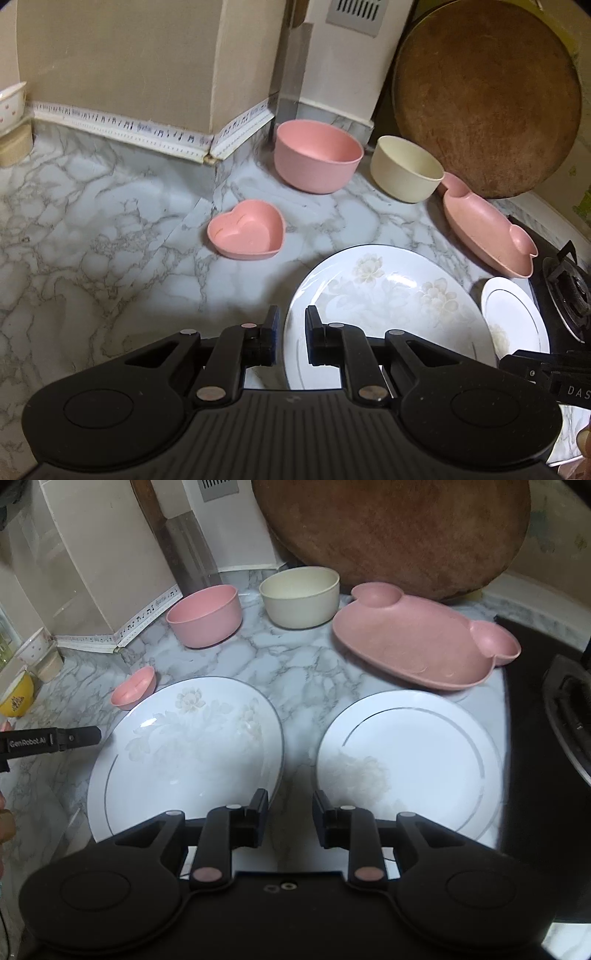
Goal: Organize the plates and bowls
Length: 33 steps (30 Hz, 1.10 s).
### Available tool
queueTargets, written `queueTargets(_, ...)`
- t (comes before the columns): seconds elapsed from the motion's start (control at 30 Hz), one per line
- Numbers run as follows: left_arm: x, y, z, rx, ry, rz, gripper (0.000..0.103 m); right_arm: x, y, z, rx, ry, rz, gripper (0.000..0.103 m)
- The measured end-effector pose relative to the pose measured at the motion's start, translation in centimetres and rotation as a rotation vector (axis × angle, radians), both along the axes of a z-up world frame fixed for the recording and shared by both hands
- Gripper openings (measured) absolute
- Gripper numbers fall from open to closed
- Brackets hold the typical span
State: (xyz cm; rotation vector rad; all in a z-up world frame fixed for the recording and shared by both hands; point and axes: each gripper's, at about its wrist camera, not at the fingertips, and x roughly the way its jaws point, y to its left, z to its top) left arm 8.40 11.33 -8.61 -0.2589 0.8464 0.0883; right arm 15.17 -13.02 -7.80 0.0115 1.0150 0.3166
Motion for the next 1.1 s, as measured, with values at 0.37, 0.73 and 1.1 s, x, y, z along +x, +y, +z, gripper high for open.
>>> queueTargets(0.37, -0.8, -3.6, 2.6, -0.003, -0.073, -0.093, 0.014, -2.2, -1.6, 3.4, -0.074, -0.13, -0.026, 0.036)
queueTargets(0.73, -1.1, -8.3, 4.8, -0.01, -0.139, -0.216, 0.025, -4.7, -3.3, 5.7, -0.1, -0.222, -0.063, 0.05)
queueTargets(1.1, -1.2, -11.9, 5.9, 0.0, -0.197, -0.313, 0.065, -6.4, -6.0, 6.6, -0.109, -0.258, -0.136, 0.076)
